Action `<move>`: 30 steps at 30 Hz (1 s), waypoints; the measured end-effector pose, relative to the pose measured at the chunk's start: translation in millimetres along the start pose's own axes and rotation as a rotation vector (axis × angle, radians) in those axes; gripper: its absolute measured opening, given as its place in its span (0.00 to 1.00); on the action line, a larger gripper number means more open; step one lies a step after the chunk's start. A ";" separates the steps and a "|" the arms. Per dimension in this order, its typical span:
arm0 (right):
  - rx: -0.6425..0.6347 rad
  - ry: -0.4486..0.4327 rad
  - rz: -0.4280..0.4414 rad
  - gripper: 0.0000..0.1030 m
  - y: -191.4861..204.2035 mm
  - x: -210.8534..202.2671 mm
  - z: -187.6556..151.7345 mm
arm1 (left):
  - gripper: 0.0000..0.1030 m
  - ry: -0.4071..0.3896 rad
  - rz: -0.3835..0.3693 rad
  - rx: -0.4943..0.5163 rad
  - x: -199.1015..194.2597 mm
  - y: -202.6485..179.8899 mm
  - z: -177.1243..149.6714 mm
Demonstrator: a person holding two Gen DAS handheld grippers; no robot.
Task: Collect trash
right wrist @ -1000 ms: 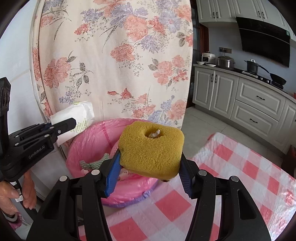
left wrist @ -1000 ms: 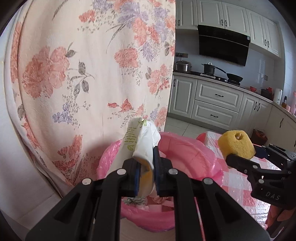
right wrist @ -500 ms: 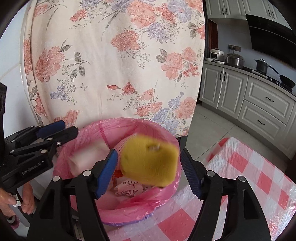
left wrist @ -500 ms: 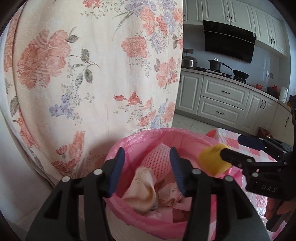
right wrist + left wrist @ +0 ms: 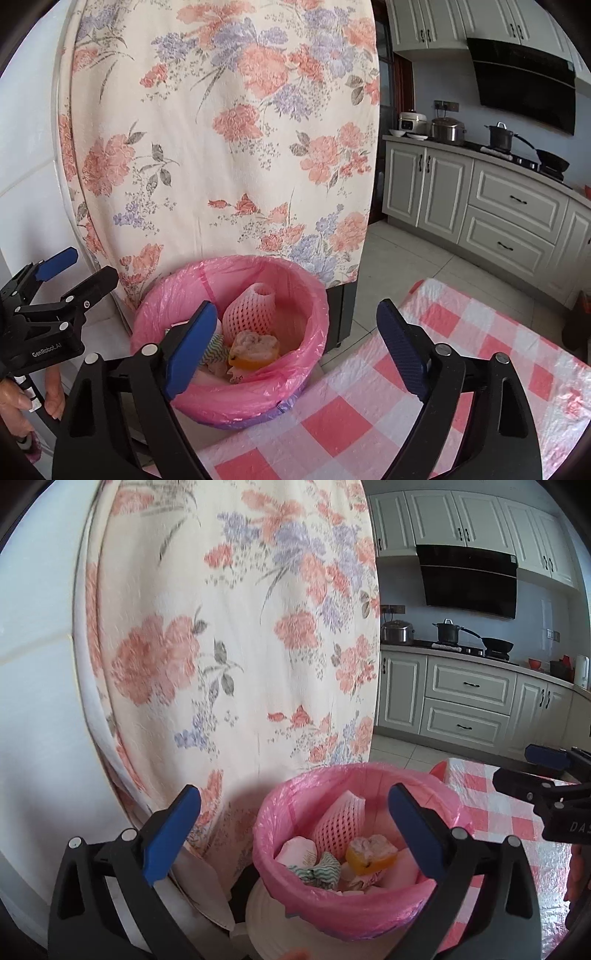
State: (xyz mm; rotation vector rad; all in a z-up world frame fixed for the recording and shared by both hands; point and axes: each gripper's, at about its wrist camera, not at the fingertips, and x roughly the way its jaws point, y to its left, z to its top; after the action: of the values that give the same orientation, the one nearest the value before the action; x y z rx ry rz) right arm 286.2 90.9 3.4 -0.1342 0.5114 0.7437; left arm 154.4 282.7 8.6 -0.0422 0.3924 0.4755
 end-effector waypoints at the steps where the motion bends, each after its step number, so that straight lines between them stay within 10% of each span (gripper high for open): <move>1: 0.004 -0.001 0.001 0.82 -0.5 -6.2 1.5 | 0.95 -0.017 0.009 -0.003 -9.3 -0.8 3.6; 11: 0.056 -0.049 -0.045 0.82 -4.7 -82.9 -3.0 | 0.95 -0.057 -0.031 -0.021 -81.6 -9.7 15.6; 30: 0.055 -0.041 -0.124 0.82 22.4 -144.9 -83.7 | 0.96 0.056 -0.124 0.017 -141.4 -26.2 -58.1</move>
State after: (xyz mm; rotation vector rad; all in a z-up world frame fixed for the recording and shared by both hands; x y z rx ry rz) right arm 147.9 -6.0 2.9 -0.0983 0.4795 0.6101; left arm 30.2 189.9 6.9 -0.0635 0.4458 0.3489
